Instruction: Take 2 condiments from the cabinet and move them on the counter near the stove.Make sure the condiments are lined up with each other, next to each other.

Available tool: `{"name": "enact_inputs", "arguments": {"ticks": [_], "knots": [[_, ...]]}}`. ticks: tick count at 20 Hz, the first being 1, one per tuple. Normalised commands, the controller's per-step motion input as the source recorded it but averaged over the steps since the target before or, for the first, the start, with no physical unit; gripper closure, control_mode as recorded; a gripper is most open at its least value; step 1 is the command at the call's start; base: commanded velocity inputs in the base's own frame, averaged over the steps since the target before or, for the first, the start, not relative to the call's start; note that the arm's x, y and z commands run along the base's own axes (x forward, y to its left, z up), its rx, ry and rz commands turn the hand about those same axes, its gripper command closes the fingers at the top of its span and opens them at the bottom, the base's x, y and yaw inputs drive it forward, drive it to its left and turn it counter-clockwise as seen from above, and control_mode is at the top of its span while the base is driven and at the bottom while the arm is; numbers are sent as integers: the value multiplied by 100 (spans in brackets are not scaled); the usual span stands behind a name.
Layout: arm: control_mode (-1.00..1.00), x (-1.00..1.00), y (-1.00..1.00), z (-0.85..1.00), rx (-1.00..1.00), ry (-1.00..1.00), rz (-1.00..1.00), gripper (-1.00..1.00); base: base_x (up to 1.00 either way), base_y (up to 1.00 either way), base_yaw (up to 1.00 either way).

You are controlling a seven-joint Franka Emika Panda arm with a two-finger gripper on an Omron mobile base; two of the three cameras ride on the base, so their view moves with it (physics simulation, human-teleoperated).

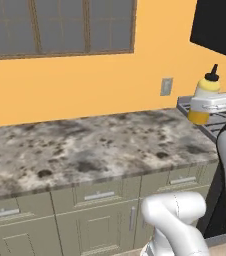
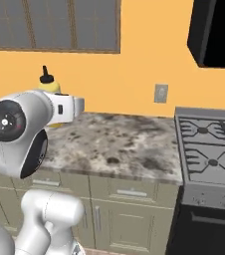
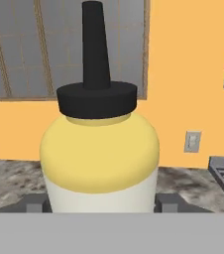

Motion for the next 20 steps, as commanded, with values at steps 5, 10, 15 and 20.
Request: {"name": "enact_inputs", "arguments": {"ticks": [5,10,15,20], "knots": [[100,0,0,0,0,0,0,100,3,-100,4],[100,0,0,0,0,0,0,100,30,-100,7],[100,0,0,0,0,0,0,100,11,-100,3],[100,0,0,0,0,0,0,100,14,-100,1]]}}
